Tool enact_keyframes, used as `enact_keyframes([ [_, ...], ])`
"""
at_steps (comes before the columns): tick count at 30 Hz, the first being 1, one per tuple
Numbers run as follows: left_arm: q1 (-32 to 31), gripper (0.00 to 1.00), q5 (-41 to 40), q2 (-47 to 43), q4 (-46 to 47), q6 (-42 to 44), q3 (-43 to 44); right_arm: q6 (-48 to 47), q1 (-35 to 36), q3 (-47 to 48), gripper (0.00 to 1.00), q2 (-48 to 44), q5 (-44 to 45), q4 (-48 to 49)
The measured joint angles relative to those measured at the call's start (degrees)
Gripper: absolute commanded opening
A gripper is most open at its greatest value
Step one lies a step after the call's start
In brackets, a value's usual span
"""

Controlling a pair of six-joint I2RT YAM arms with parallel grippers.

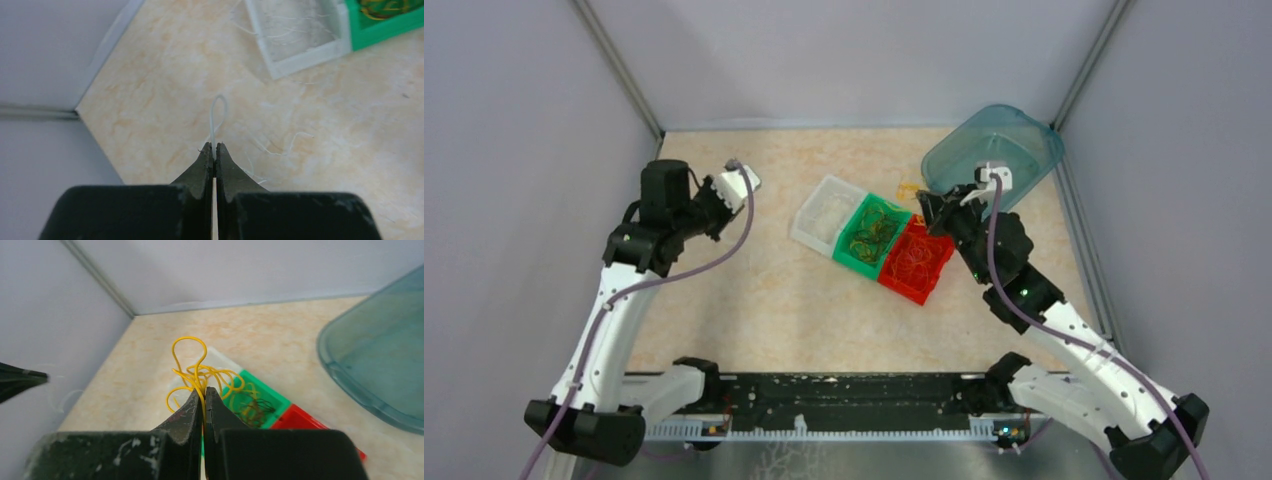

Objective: Untangle the cables
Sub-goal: Untie the cable, then place the cable in the bin.

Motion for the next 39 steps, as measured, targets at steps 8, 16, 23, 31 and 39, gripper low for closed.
enact_keyframes([
  [8, 13.7, 0.0, 0.8, 1.9, 8.4, -6.6, 9.4, -3.3, -0.9, 0.0, 0.0, -2.8, 11.4, -8.6],
  [16, 10.2, 0.0, 22.8, 7.1, 10.6, -18.5, 25.4, -2.2, -0.9, -2.1, 0.0, -3.5, 9.9, -7.3],
  [23, 3.5, 0.0, 24.9, 14.7, 11.1, -20.0, 28.9, -0.7, -0.9, -2.3, 0.0, -3.8, 8.6, -6.8],
  [31, -4.3, 0.0, 22.0, 20.1, 12.2, -18.4, 29.0, 0.4, -0.9, -2.5, 0.0, -6.7, 8.6, -6.6],
  [39, -6.3, 0.0, 19.0, 25.3, 14.7, -16.9, 30.0, 0.7, -0.9, -2.7, 0.0, -8.9, 9.5, -6.7],
])
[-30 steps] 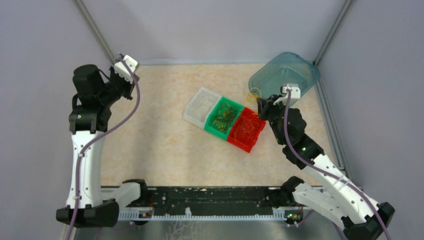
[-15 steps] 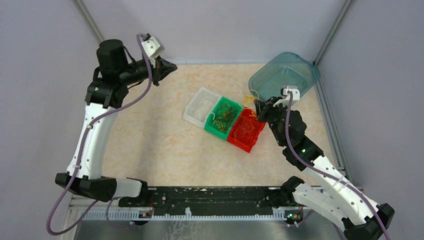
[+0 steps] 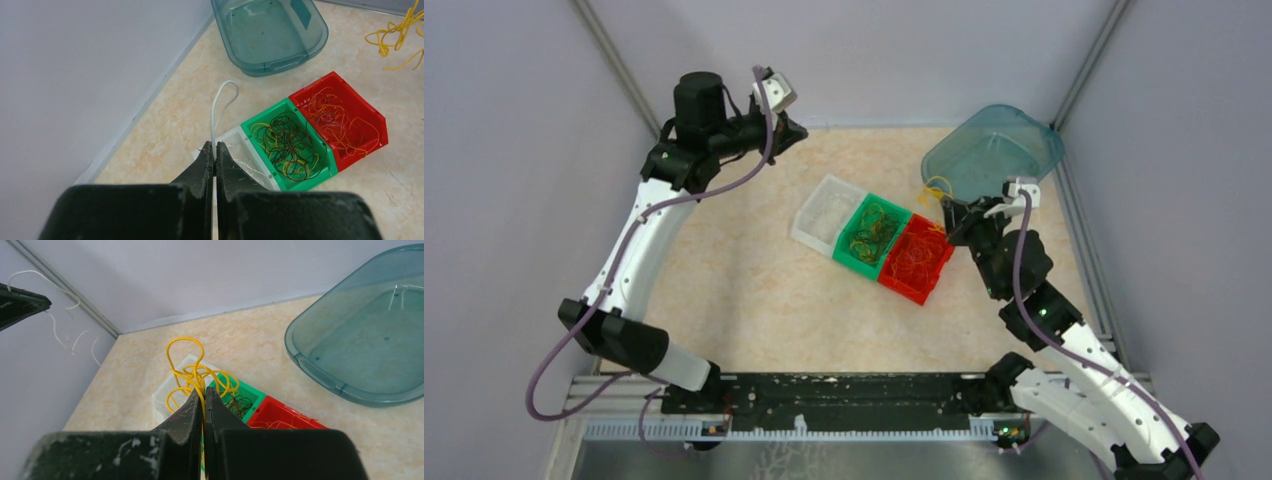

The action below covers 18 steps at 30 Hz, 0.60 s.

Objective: Untangle the cables
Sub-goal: Place the cable in the bin.

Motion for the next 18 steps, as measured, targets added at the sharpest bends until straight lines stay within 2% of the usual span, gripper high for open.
enact_keyframes([
  [9, -1.3, 0.0, -1.2, 3.1, 3.7, 0.7, -2.1, 0.0, 0.0, 0.0, 0.0, -0.1, 0.5, -0.4],
  [18, -1.4, 0.0, -3.9, 7.1, 7.9, 4.2, -9.8, 0.0, 0.0, 0.0, 0.0, -0.8, 1.5, -1.6],
])
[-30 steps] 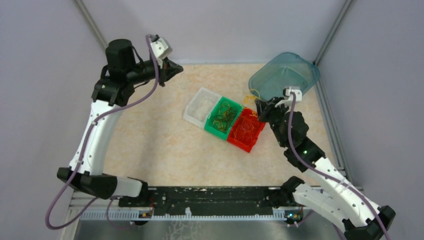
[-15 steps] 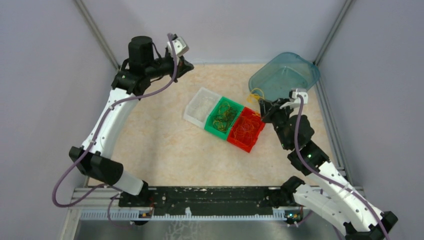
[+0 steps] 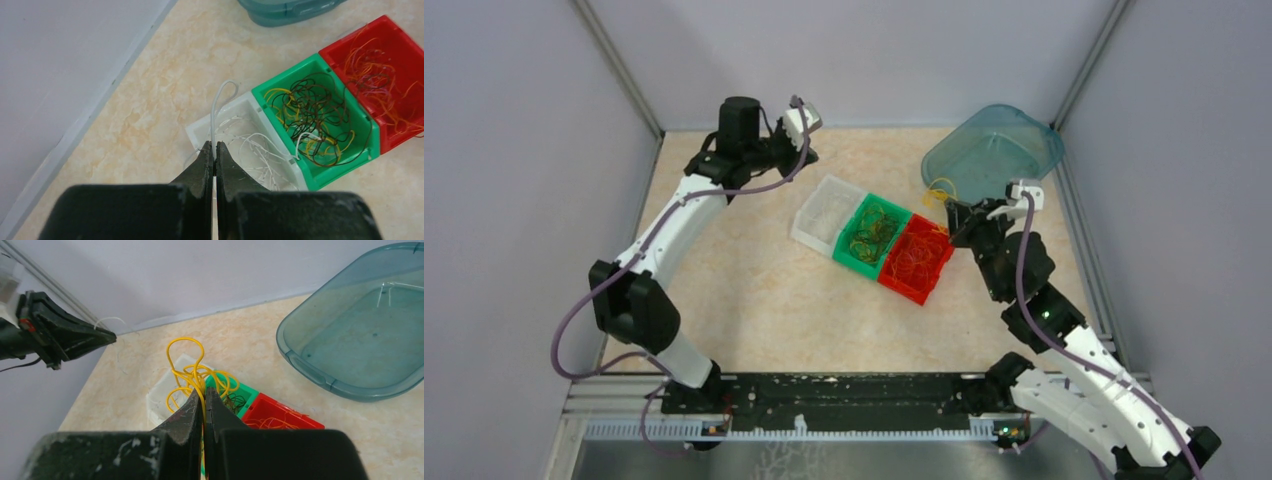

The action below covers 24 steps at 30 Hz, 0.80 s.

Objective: Untangle the cables
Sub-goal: Place the cable in the bin.

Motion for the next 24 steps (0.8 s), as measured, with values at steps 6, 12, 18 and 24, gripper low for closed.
enact_keyframes([
  [6, -1.2, 0.0, -3.4, 1.7, 2.6, 2.9, -2.4, 0.2, 0.0, 0.0, 0.0, -0.7, 0.5, -0.3],
  [12, -4.5, 0.0, -4.4, 2.0, 4.1, 5.5, -4.2, 0.6, 0.0, 0.0, 0.0, -0.7, 0.8, -0.3],
  [18, -8.5, 0.0, -5.9, 6.5, 5.1, 7.8, -7.7, 1.0, 0.0, 0.2, 0.0, -0.5, 1.1, -1.1],
  [24, -8.6, 0.0, -7.1, 11.9, 5.9, 9.0, -10.8, 1.4, 0.0, 0.2, 0.0, -0.4, 1.2, -2.9],
])
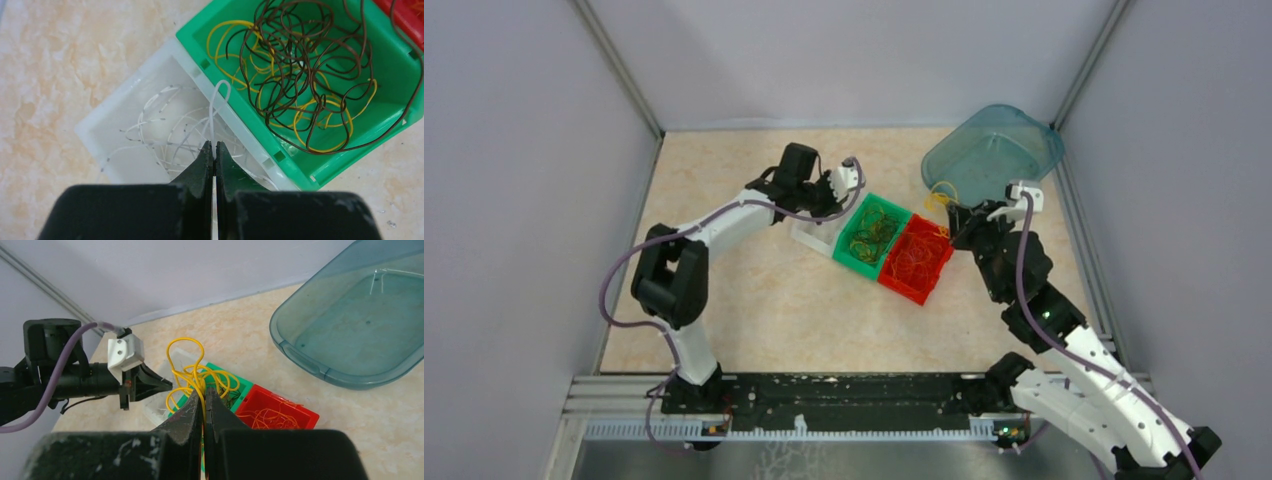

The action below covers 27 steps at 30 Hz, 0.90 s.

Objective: Untangle the cables
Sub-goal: Place the cable in the bin.

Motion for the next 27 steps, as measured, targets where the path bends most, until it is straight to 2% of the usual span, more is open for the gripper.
enact_keyframes([
  [1, 0.0, 0.02, -0.2, 0.4, 0.1, 0.1, -0.5, 0.1, 0.0, 0.0, 0.0, 0.2, 0.0, -0.1],
  [2, 0.1, 0.11, -0.4, 0.7, 0.3, 0.2, -1.0, 0.2, 0.0, 0.0, 0.0, 0.3, 0.0, -0.1],
  [4, 0.1, 0.35, -1.2, 1.1, 0.8, 0.3, -2.0, 0.5, 0.0, 0.0, 0.0, 1.0, -0.1, -0.1],
  [5, 0.1, 0.42, -1.6, 1.4, 1.0, 0.5, -2.1, 0.6, 0.0, 0.0, 0.0, 1.4, -0.2, 0.0],
  [9, 0.1, 0.63, -3.3, 2.2, 1.0, 0.3, -2.0, 1.1, 0.0, 0.0, 0.0, 5.3, -1.7, 0.9],
  [13, 0.2, 0.87, -4.0, 1.9, -0.8, -0.2, 0.4, 1.5, 0.0, 0.7, 0.0, 13.1, -4.5, 2.6],
  [16, 0.2, 0.93, -3.8, 0.4, -3.7, -1.2, 3.8, 1.6, 0.0, 1.2, 0.0, 19.3, -6.4, 3.9],
  [22, 0.4, 0.94, 0.2, -7.3, -9.2, -3.7, 8.7, 2.0, -0.3, 3.4, 0.0, 30.2, -10.2, 8.4],
  [24, 0.9, 0.99, 2.5, -9.4, -11.6, -4.4, 10.7, 2.1, -0.5, 4.3, 0.0, 33.9, -11.2, 10.0],
  [27, 2.4, 0.99, 6.1, -11.5, -14.7, -6.3, 13.2, 2.1, -0.9, 5.6, 0.0, 39.4, -12.8, 11.8],
])
